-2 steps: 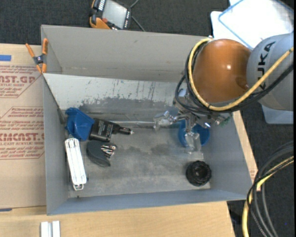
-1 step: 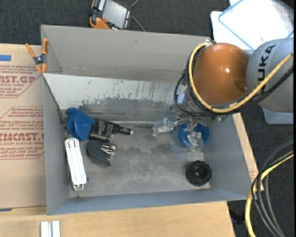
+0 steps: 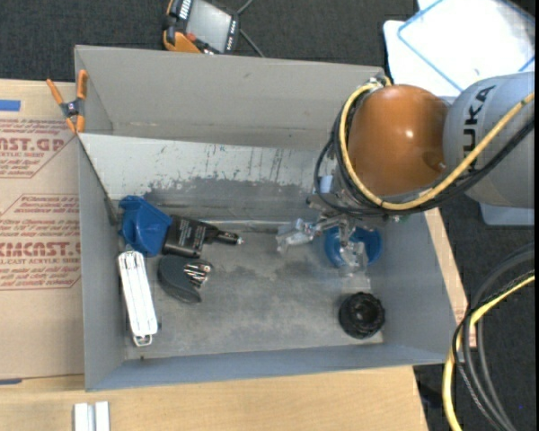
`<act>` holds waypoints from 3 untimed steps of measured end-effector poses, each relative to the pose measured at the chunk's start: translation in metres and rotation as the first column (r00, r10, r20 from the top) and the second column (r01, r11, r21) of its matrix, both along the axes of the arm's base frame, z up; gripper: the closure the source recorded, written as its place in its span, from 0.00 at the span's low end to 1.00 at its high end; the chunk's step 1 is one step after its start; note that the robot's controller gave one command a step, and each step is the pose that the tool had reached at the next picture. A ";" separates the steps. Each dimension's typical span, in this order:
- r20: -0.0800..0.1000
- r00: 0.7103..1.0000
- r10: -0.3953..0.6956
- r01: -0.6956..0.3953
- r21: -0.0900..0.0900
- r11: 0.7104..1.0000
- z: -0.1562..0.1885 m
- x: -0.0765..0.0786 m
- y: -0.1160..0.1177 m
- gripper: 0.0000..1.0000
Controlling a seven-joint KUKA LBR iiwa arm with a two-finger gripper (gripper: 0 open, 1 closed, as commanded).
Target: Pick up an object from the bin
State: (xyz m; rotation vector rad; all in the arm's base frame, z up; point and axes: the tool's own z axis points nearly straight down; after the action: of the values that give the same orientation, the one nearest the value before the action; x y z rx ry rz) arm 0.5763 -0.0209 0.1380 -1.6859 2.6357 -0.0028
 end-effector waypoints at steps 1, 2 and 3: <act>-0.004 0.999 -0.042 0.042 0.006 0.999 0.014 -0.008 -0.007 1.00; -0.004 0.999 -0.042 0.043 0.006 0.999 0.014 -0.008 -0.007 1.00; -0.004 0.993 0.120 -0.120 0.008 0.993 -0.046 -0.019 -0.014 1.00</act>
Offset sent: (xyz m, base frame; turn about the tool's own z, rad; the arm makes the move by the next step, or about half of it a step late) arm 0.0000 0.0000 0.0000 0.0000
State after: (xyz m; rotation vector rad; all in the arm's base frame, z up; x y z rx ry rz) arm 0.5573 -0.0354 0.0921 -1.8403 2.5290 0.0126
